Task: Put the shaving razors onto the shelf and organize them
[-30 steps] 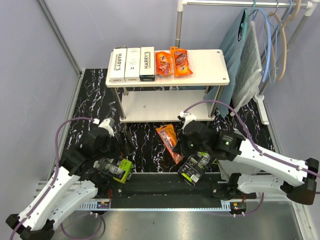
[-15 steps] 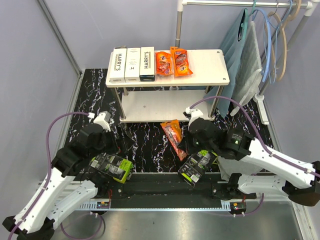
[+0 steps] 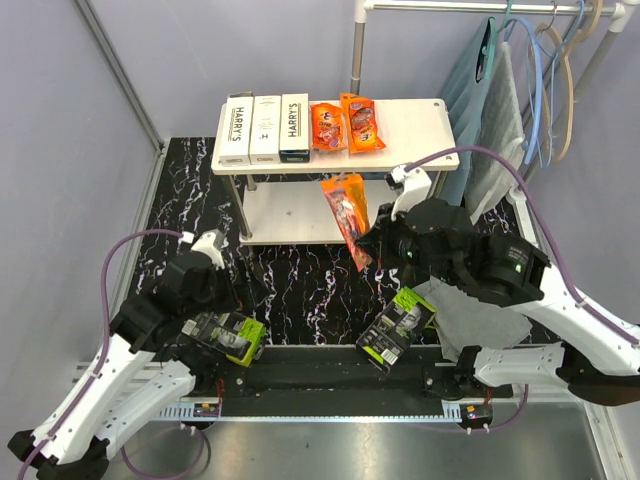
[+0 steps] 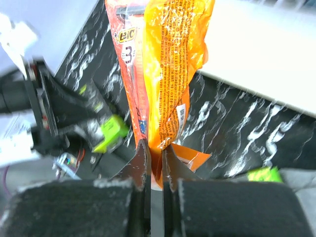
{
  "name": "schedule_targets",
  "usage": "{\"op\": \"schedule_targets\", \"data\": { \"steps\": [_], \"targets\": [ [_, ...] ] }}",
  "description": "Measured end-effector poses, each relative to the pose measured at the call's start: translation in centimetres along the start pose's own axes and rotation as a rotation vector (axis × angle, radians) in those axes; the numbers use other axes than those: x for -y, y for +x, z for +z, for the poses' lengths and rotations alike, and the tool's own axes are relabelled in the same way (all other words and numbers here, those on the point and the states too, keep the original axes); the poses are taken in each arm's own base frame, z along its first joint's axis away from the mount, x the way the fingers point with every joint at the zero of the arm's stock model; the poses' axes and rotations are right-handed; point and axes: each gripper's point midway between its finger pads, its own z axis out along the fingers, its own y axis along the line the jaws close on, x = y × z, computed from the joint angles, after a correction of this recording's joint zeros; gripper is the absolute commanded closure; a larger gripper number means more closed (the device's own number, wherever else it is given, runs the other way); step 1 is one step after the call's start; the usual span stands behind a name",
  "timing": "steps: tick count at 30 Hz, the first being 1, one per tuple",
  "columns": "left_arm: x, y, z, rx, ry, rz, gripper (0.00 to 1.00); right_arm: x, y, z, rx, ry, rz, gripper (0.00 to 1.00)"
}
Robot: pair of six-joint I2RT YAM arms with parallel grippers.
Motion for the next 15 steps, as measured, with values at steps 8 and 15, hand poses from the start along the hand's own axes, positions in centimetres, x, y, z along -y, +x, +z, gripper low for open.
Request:
{"op": "schedule_targets", "data": {
  "steps": [8, 15],
  "targets": [
    [-0.1, 0.2, 0.0, 0.001, 0.001, -0.008, 0.01, 0.6, -7.3, -0.3, 0.151, 0.104, -0.043, 1.00],
    [-0.4, 0.5, 0.2, -0.004, -0.004, -0.017, 0.01, 3.6, -13.7, 0.1, 0.231, 0.200, -0.017, 1.00]
  ]
}}
